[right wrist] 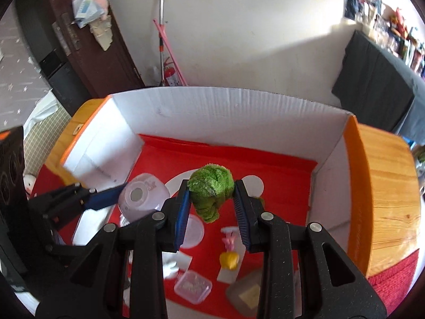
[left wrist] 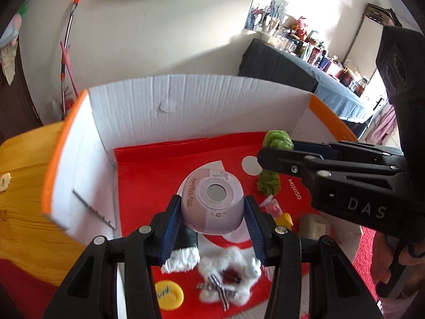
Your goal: Organize objects
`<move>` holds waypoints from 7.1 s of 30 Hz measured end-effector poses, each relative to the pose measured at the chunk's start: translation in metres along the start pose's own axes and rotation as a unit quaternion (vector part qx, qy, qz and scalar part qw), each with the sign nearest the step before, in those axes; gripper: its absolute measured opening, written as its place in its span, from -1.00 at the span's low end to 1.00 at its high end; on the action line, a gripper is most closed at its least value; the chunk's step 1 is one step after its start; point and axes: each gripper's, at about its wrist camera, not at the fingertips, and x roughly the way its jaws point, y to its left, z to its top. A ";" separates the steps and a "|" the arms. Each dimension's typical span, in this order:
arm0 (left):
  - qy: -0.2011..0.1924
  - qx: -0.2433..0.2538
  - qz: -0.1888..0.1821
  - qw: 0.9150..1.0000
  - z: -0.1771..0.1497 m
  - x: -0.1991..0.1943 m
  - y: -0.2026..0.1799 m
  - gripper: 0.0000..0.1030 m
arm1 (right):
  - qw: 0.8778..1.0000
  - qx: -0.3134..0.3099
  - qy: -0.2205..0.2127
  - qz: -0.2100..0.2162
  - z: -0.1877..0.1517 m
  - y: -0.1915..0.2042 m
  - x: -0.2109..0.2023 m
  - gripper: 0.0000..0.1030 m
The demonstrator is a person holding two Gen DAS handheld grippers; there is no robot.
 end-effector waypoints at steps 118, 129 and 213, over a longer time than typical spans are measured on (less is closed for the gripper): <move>-0.075 0.036 0.028 0.996 -0.025 -0.083 -0.006 0.77 | 0.998 0.050 -0.020 -0.027 -0.004 0.010 -0.066 0.43; -0.127 0.050 0.049 0.989 -0.058 -0.107 0.000 0.93 | 0.994 0.021 -0.101 -0.040 -0.047 0.018 -0.109 0.61; -0.129 0.106 0.018 0.986 -0.105 -0.056 0.005 0.99 | 0.978 0.016 -0.163 -0.131 -0.135 -0.010 -0.045 0.89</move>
